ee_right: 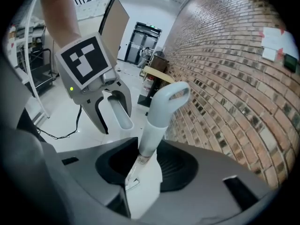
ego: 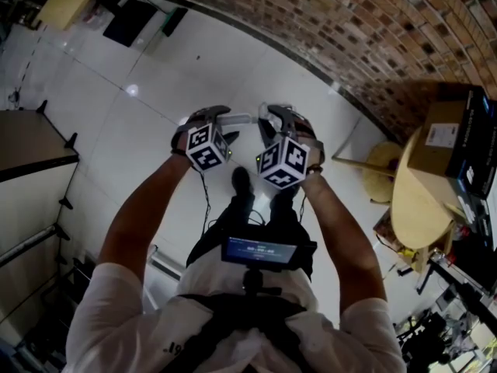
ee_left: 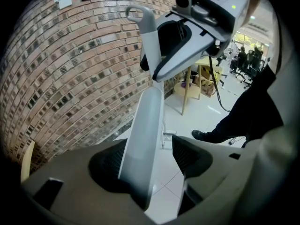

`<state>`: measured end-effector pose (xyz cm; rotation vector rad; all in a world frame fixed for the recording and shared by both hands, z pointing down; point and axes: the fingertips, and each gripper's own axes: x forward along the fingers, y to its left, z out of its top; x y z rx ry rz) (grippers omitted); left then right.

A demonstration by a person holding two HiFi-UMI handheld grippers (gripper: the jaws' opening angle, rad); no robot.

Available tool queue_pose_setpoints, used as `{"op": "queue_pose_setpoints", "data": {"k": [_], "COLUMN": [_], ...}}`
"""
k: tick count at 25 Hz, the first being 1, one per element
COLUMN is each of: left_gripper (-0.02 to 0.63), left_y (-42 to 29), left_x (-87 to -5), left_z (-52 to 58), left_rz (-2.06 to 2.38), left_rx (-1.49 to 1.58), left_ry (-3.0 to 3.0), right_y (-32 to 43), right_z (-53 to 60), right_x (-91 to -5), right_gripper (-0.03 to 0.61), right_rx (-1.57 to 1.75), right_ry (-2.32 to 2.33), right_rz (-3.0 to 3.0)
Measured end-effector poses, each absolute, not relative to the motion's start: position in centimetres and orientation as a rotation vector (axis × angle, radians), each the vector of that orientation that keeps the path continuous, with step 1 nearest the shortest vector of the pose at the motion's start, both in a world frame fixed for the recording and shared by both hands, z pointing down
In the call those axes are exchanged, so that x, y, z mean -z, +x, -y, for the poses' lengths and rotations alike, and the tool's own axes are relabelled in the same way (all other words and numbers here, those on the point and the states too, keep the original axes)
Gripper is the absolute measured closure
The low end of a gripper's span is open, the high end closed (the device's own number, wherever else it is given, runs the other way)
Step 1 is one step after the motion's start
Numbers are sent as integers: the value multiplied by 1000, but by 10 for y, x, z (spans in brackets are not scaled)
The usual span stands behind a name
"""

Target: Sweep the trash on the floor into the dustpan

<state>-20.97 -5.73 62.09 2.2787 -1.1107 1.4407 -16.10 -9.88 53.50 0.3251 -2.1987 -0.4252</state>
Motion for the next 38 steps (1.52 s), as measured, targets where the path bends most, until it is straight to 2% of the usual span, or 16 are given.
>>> {"op": "queue_pose_setpoints", "data": {"k": [2,6,11,17,38], "left_gripper": [330,330,330,330,330], "left_y": [-209,-209,-211,-211,-216], "left_x": [-621,-621,-620,-621,-618], "left_z": [58,57,55,53,51], "left_rz": [1112,1107,1099,1094,1104], "left_rx": [-1438,-1438,-1448,-1457,-1467], "left_ry": [2280,2277,2271,2270,2265], "right_y": [-162,-169,-174,-169,-159], "right_z": [98,89,84,94,107], "right_x": [-536,-534,-534,-535,-543], "right_gripper": [435,366,340,273,272], "right_rx": [431,407,378,372,366], "right_ry": [284,160,74,54,161], "right_rz": [2200,2203,2174,2147,2126]}}
